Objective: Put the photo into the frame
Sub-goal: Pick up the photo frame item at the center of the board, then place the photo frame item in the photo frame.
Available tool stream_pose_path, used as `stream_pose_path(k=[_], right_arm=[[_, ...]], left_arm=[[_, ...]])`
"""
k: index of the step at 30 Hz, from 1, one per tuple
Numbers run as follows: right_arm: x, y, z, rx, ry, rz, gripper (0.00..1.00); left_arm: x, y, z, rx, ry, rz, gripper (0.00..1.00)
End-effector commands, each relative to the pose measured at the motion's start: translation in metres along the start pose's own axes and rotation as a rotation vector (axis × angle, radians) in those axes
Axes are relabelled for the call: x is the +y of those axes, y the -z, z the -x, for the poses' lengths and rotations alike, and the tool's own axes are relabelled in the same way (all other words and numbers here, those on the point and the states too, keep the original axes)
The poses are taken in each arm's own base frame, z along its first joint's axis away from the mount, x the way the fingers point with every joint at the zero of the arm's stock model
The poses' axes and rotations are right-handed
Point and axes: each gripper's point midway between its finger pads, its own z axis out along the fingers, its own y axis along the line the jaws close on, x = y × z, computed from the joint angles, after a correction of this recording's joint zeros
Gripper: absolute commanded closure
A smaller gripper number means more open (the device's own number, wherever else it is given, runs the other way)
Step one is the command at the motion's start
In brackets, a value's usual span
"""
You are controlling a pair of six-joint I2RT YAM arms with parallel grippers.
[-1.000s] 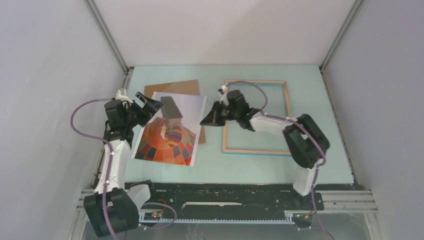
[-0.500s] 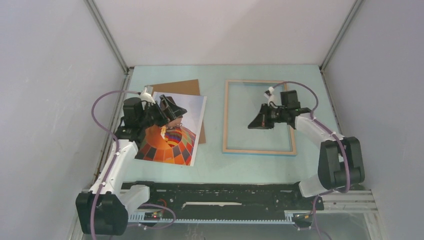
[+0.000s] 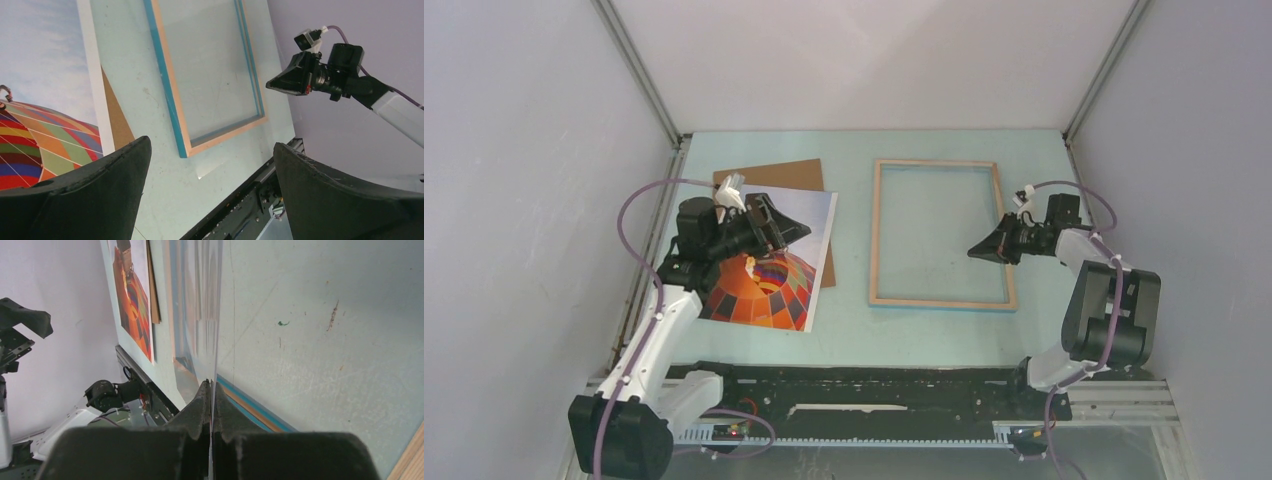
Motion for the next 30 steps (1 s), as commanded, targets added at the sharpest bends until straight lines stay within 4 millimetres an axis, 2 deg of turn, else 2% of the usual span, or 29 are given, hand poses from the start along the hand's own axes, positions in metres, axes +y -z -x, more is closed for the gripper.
stream_pose_path(k=[1, 7, 17, 30], right_arm=[[-0.006, 0.006, 0.007, -0.017, 0.025, 0.056, 1.00], [-0.019, 0.011, 0.014, -0.052, 0.017, 0.032, 1.00], [-0.021, 0.008, 0.038, -0.124, 0.030, 0.047, 1.00], [-0.033, -0.003, 0.045, -0.150, -0.001, 0.019, 1.00]], left_arm=[[-0.030, 0.006, 0.017, -0.030, -0.055, -0.076, 0.00], [-0.028, 0.003, 0.014, -0.014, -0.037, -0.080, 0.00], [-0.031, 0.001, 0.012, -0.001, -0.019, -0.109, 0.00], [-0.026, -0.002, 0.010, 0.009, -0.008, -0.098, 0.00]])
